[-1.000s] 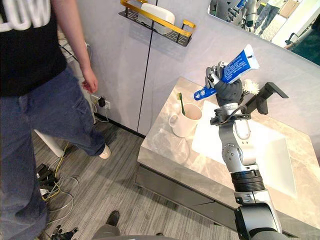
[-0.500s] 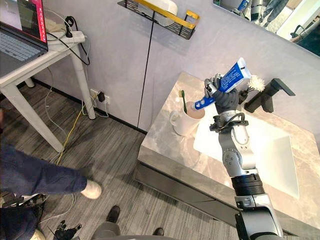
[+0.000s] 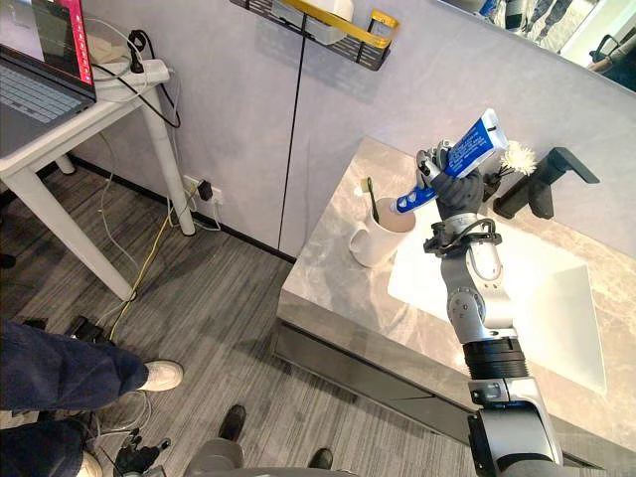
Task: Organize washtable
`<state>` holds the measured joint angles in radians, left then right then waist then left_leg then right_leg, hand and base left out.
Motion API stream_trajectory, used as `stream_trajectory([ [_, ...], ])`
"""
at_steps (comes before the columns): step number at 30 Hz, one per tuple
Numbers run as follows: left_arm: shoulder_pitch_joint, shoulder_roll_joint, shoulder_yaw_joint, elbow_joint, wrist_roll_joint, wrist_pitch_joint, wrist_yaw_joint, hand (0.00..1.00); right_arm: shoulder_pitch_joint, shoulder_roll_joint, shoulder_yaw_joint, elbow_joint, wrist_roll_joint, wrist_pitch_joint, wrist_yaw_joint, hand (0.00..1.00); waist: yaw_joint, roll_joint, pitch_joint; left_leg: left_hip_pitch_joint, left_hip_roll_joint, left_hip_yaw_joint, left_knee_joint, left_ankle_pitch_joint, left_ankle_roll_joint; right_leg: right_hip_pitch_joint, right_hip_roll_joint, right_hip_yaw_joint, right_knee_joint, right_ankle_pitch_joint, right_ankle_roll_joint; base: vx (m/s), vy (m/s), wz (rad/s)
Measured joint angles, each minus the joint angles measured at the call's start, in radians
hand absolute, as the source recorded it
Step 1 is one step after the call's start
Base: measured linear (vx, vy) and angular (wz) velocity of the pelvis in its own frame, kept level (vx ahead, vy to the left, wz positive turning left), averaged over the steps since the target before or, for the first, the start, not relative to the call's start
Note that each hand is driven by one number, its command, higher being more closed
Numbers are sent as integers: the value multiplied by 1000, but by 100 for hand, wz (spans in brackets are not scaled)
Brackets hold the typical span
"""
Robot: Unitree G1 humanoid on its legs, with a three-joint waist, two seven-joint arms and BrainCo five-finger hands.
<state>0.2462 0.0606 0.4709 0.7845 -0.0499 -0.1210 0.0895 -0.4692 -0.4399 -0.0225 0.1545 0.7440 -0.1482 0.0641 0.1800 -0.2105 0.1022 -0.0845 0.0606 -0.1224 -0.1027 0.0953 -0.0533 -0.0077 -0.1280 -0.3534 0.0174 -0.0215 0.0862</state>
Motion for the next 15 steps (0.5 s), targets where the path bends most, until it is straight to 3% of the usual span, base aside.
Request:
stream_trajectory([
  [15, -1, -7, -9, 0, 0, 0, 2, 0, -12, 0, 14, 18, 1, 4, 6, 100, 0, 0, 0, -6, 2, 4, 0, 2, -3, -10, 3, 5, 3, 0, 0, 0, 0, 0],
])
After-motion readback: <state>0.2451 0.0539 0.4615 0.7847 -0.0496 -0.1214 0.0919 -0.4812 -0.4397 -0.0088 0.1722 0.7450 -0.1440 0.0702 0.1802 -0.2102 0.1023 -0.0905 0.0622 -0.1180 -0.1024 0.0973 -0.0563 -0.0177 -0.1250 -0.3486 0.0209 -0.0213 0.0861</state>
